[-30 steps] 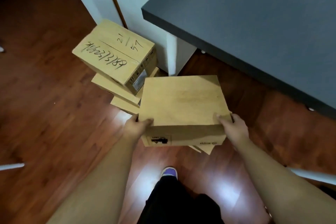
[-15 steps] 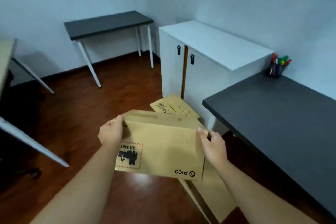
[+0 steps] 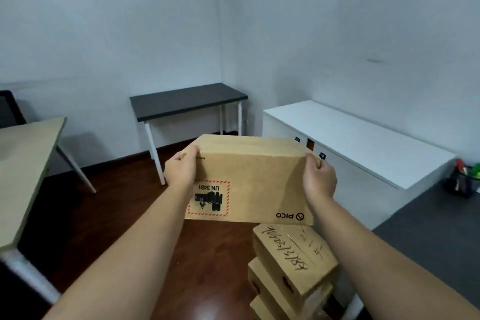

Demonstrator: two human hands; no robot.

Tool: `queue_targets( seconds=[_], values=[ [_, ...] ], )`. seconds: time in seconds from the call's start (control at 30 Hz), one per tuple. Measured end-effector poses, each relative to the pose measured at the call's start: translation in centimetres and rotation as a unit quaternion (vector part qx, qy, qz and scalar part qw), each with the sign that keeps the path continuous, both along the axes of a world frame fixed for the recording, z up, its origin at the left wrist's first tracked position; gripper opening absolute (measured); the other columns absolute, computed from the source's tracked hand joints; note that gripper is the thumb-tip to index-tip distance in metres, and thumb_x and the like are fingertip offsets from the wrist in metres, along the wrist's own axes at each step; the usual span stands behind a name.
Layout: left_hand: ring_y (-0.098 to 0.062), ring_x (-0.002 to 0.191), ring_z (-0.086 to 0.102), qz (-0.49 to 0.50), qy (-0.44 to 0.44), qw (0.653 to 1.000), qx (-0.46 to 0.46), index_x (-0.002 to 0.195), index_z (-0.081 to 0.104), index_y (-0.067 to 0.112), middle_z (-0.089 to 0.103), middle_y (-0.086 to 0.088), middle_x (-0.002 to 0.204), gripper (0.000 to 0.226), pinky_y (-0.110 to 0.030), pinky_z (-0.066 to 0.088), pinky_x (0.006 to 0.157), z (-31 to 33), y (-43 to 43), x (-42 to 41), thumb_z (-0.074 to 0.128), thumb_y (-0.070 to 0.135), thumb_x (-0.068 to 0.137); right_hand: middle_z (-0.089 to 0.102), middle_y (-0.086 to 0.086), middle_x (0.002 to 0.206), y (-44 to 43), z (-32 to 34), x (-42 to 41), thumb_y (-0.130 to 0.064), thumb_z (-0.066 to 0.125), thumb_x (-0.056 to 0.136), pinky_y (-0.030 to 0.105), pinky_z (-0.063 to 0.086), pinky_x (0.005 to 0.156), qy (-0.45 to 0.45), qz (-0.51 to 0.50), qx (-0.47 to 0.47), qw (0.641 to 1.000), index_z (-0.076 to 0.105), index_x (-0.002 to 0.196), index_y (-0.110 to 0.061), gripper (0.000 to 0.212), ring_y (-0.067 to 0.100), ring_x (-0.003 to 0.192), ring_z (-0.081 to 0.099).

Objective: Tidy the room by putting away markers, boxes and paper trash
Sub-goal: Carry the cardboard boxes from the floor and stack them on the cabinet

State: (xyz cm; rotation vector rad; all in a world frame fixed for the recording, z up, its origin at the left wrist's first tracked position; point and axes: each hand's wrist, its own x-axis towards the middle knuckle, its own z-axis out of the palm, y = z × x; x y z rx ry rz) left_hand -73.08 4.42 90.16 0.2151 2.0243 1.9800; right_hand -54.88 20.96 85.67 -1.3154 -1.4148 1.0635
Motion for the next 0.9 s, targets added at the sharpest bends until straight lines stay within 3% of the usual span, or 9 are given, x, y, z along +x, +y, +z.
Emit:
queue_targets(
  seconds=[0.13,0.3,0.47,0.67,0.77,0.9],
  values=[
    [-0.019,0.086,0.056,-0.035,0.001,0.999,-0.015,0.073,0.06,0.025,0.059,0.0,0.088,0.022,-0.044,0.052,0.087,0.8,5.4,-6.1,0.063,0.045,0.081,0.064,0.014,0.102,4.0,0.5,-4.9,-0.047,0.046,0.09,0.034,0.044,0.072,0.027,-0.05,-0.016,0.998,0.057,0.073,-0.012,0.041,0.028,0.082,0.06],
    [-0.021,0.093,0.054,-0.096,0.011,0.995,-0.014,0.074,0.061,0.027,0.059,0.003,0.089,0.018,-0.044,0.048,0.091,0.2,13.9,-10.2,0.064,0.042,0.082,0.06,0.013,0.114,9.8,0.1,-6.9,-0.049,0.044,0.09,0.043,0.045,0.095,0.0,-0.119,-0.008,0.993,0.064,0.098,-0.01,0.045,0.033,0.103,0.058],
    [-0.013,0.082,0.052,-0.141,0.007,0.99,0.01,0.074,0.063,0.026,0.061,0.002,0.088,0.019,-0.035,0.04,0.075,-0.3,23.0,-11.8,0.063,0.043,0.083,0.058,0.006,0.11,17.3,0.7,-7.6,-0.049,0.04,0.091,0.044,0.044,0.096,-0.005,-0.162,0.003,0.987,0.061,0.103,-0.011,0.045,0.03,0.103,0.056],
    [-0.009,0.074,0.051,-0.152,0.01,0.988,0.025,0.087,0.068,0.018,0.062,0.002,0.086,0.027,-0.031,0.039,0.068,0.5,33.2,-13.7,0.064,0.044,0.082,0.059,0.004,0.108,26.1,2.3,-9.1,-0.051,0.041,0.09,0.044,0.046,0.093,0.021,-0.176,0.019,0.984,0.061,0.103,-0.012,0.045,0.025,0.097,0.055],
    [-0.009,0.072,0.051,-0.172,0.011,0.985,0.025,0.088,0.068,0.016,0.06,0.003,0.082,0.027,-0.027,0.037,0.059,0.5,38.0,-14.9,0.062,0.042,0.083,0.061,0.006,0.114,30.2,2.2,-9.7,-0.05,0.04,0.092,0.046,0.044,0.098,0.013,-0.168,0.019,0.986,0.06,0.11,-0.014,0.045,0.028,0.106,0.055],
    [-0.012,0.069,0.051,-0.222,0.015,0.975,0.005,0.077,0.059,0.021,0.057,0.001,0.076,0.02,-0.028,0.038,0.057,-0.3,44.3,-16.4,0.058,0.038,0.088,0.058,0.005,0.123,34.8,1.0,-10.5,-0.051,0.038,0.095,0.046,0.042,0.101,0.008,-0.167,-0.003,0.986,0.054,0.122,-0.019,0.045,0.028,0.116,0.052]
  ],
)
